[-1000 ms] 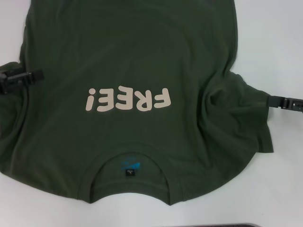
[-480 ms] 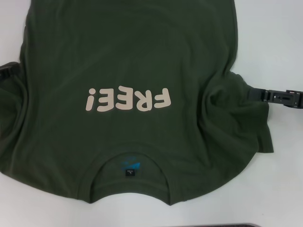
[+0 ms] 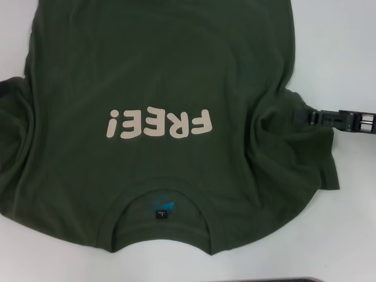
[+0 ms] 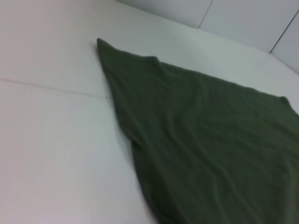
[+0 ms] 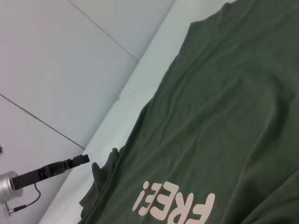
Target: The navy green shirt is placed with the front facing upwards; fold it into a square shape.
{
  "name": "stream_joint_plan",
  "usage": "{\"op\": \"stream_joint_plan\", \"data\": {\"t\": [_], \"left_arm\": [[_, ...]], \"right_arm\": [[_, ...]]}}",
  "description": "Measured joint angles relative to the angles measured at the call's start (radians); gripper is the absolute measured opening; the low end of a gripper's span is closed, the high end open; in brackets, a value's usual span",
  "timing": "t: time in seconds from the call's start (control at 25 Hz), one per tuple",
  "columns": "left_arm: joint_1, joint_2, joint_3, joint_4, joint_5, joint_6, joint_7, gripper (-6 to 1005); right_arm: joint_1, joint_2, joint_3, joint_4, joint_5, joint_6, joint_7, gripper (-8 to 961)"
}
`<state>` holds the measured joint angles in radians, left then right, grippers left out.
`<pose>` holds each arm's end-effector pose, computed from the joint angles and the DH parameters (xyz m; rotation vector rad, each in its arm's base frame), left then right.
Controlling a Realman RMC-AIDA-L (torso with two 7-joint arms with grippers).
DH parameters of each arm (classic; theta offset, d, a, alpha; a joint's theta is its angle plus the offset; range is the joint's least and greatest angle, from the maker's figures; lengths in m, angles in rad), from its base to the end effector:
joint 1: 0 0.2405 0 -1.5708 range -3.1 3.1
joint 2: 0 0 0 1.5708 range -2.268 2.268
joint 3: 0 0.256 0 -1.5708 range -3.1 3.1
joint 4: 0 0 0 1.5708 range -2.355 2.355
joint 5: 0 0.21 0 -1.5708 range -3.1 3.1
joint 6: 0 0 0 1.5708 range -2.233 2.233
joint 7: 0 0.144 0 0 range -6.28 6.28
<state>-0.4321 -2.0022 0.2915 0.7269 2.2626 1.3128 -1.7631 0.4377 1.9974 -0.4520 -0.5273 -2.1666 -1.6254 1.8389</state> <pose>-0.3810 0.3197 0.0886 -2.0273 -1.2824 -0.4855 0.3286 0.2874 0.0244 -2.4012 1.5520 0.7867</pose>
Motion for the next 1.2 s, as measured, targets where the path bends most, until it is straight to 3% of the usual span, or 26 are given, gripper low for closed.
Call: {"op": "stream_joint_plan", "data": {"t": [0.24,0.44,1.2], "left_arm": [[0.000,0.001,-0.002,0.003,0.028,-0.001,-0.011,873],[0.000,0.002,-0.002,0.016,0.040,-0.015,-0.013,874],[-0.013,-0.005,0.051,-0.001,0.089,-0.127,-0.003,873]], "right_arm": [[0.002,0.000,0.000,0.001,0.000,0.007,0.002,848],[0.002,0.000,0.002,0.001,0.000,0.009,0.006,931],[-0.014,-0.003,0.013,0.012,0.006,0.018,0.019,931]]}}
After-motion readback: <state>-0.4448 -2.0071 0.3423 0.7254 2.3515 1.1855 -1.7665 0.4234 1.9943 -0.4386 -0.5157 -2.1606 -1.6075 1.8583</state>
